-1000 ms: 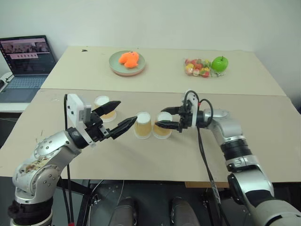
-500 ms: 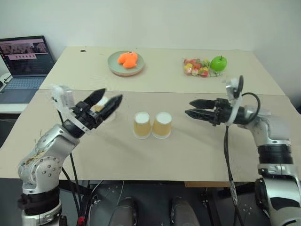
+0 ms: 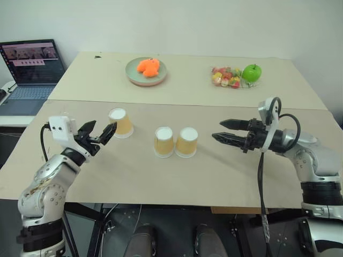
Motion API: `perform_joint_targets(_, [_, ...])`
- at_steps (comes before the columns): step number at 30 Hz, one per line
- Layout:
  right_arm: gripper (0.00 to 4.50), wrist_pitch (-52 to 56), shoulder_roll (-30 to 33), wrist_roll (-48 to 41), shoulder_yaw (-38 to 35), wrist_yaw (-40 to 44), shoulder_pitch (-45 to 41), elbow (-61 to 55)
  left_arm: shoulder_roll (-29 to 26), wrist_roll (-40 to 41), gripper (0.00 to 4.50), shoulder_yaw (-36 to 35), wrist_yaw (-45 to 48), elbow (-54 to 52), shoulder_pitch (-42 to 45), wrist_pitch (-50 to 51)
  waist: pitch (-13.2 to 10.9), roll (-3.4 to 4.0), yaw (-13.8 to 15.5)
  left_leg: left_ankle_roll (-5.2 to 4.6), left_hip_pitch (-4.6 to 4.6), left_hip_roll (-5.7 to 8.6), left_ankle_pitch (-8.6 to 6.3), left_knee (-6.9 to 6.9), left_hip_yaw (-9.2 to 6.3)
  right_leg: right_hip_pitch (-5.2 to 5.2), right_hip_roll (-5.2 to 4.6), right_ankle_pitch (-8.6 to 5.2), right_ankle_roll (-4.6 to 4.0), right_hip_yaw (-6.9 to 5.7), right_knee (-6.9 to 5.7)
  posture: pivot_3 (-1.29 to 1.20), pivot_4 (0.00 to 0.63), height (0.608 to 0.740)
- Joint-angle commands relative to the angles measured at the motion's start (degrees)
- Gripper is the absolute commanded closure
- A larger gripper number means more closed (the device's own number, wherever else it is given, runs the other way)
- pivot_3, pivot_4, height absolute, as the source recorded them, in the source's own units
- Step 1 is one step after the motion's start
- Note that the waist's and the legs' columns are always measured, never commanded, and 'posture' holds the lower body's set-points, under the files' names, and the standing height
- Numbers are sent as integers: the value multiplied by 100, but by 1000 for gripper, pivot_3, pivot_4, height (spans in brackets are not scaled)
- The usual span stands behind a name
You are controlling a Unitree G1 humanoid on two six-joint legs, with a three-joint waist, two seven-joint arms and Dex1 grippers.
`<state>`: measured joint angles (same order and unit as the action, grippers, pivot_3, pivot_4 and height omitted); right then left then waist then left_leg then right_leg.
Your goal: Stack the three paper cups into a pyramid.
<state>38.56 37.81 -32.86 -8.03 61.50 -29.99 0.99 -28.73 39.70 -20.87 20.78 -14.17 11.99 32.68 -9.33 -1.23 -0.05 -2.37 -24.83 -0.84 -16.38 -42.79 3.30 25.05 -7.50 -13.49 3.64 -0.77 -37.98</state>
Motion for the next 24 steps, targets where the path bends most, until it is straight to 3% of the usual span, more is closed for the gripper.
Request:
perform_joint_targets(1, [24, -91, 23, -194, -301, -154, 60, -294, -117, -338, 0, 113, 166, 317, 294, -294, 0, 0, 15, 0, -1, 1, 0, 0, 0, 0, 0, 0, 0, 0, 0, 0, 150, 676])
perform_joint_targets(24, [24, 65, 114, -761, -925, -966, 907, -1397, -104, -1356, 0, 688, 1127, 2446, 1663, -1142, -1, -3, 57, -2, -4, 2, -1, -2, 2, 3, 0, 0, 1, -4, -2, 0, 150, 676])
